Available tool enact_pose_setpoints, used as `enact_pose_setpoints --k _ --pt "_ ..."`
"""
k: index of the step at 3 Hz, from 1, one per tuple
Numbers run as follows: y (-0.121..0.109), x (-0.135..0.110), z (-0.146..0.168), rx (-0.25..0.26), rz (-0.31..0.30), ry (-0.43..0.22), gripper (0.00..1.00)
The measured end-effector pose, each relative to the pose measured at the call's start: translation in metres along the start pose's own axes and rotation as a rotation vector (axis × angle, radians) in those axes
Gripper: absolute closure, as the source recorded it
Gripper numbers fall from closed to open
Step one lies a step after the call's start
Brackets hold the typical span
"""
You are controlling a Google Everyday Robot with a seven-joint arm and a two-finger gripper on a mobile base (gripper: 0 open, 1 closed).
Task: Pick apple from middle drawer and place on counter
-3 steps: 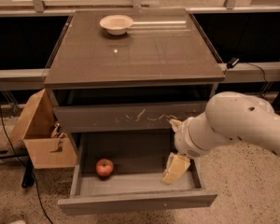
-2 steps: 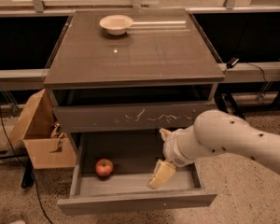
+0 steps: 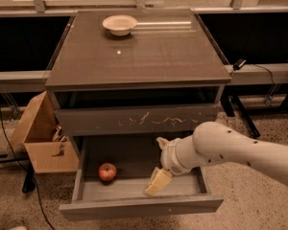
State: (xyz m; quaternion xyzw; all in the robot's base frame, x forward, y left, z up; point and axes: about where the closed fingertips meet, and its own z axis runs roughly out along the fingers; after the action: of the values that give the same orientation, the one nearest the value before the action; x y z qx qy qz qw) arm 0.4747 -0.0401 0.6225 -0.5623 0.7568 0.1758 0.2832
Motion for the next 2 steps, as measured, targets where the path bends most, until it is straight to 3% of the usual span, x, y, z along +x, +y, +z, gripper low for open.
enact_pose_setpoints --k 1,2 --pt "0.000 0.001 0.002 -0.001 0.001 -0.002 0.00" --pt "-0.014 0.019 0.046 -0.037 0.036 -0.051 0.00"
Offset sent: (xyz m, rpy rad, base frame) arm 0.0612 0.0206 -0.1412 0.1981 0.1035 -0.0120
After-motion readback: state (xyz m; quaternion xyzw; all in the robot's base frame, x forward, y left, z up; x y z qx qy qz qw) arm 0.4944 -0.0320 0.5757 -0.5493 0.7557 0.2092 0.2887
